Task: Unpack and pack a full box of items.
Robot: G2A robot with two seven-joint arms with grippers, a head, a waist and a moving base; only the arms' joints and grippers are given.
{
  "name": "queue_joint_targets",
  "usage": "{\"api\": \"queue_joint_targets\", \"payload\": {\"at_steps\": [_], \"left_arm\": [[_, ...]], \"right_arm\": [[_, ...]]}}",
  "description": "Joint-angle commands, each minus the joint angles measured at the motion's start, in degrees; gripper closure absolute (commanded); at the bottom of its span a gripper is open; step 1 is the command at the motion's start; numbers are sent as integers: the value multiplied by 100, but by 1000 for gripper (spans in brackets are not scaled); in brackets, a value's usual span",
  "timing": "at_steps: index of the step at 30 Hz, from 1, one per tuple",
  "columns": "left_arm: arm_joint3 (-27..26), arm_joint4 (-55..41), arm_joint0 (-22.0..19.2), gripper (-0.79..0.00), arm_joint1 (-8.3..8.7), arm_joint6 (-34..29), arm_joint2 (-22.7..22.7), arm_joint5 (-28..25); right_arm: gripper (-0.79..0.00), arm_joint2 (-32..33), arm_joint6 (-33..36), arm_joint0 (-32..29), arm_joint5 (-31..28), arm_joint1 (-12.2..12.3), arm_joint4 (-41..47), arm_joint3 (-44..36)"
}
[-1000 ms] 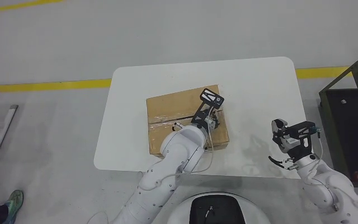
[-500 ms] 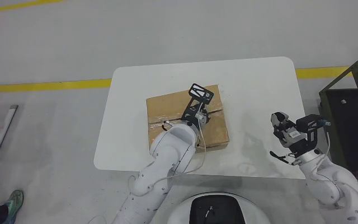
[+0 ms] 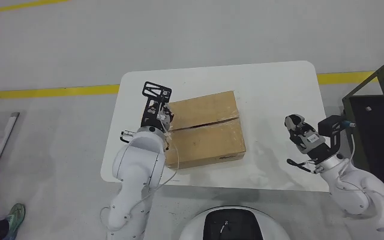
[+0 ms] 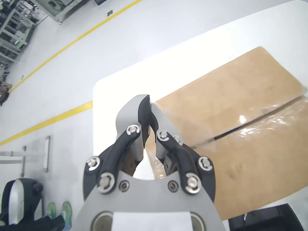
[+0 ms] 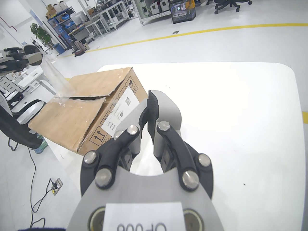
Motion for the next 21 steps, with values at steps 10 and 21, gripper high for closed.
{"api": "queue_joint_targets", "payload": {"at_steps": [10,21], "left_arm": [[-330,437,439,0,121,-119,-1198,-98],[-321,623,708,0,183,-72,-1990,14]], "right_arm": [[0,0,-52,27,-87,8,2,170],[0,14,-46,44,-164,19,5,244]]}}
